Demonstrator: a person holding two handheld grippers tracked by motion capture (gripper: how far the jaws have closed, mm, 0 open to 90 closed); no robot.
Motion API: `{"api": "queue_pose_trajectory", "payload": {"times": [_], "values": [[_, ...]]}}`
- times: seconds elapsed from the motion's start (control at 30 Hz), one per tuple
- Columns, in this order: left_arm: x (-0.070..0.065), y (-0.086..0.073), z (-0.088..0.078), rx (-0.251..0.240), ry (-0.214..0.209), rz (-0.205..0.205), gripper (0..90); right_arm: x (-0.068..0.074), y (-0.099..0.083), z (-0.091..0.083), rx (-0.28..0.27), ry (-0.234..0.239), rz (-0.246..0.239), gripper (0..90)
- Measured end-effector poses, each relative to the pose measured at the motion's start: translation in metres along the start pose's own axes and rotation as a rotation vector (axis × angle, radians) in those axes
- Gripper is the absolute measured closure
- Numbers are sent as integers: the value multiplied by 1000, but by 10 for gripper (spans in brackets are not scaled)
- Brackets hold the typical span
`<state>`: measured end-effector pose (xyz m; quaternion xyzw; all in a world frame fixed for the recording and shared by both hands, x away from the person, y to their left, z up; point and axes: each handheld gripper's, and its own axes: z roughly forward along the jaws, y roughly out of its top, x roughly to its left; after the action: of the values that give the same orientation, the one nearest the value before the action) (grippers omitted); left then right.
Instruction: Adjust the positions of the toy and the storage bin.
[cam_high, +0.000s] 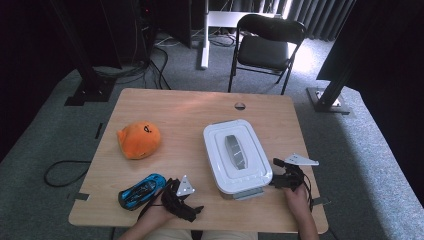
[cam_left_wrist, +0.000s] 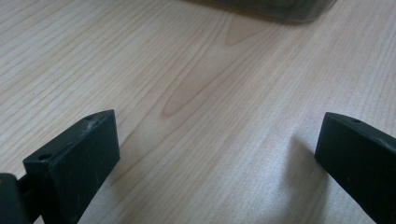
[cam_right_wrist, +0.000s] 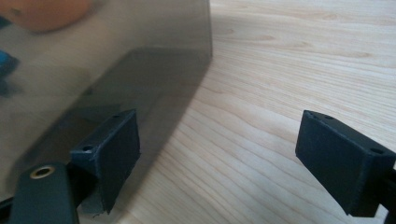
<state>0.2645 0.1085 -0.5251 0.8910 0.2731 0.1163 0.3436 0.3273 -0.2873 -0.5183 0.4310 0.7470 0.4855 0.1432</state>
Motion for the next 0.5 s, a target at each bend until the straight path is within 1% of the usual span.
{"api": "queue_pose_trajectory", "payload": {"times": [0.13, 0.17, 0.23, 0.33, 0.4, 0.43, 0.47, 0.5], "values": [[0, 0, 0, 0, -1, 2, 6, 0, -1, -1, 9, -13, -3, 135], [0, 0, 0, 0, 0, 2, 6, -1, -1, -3, 22, -11, 6, 135], [1, 0, -1, 1, 5, -4, 6, -1, -1, -4, 31, -14, 8, 135], [2, -1, -1, -1, 21, -25, 6, -2, -1, -11, 34, -24, 25, 133], [2, -1, -1, -1, 24, -26, 6, -3, 0, -16, 34, -26, 47, 126], [2, -1, -1, -1, 24, -25, 6, -2, 0, -19, 37, -36, 45, 121], [2, -1, -1, -1, 24, -25, 6, -1, 1, -23, 37, -56, 27, 118], [3, -1, -1, -1, 23, -25, 6, 0, 2, -25, 37, -56, 23, 118]]}}
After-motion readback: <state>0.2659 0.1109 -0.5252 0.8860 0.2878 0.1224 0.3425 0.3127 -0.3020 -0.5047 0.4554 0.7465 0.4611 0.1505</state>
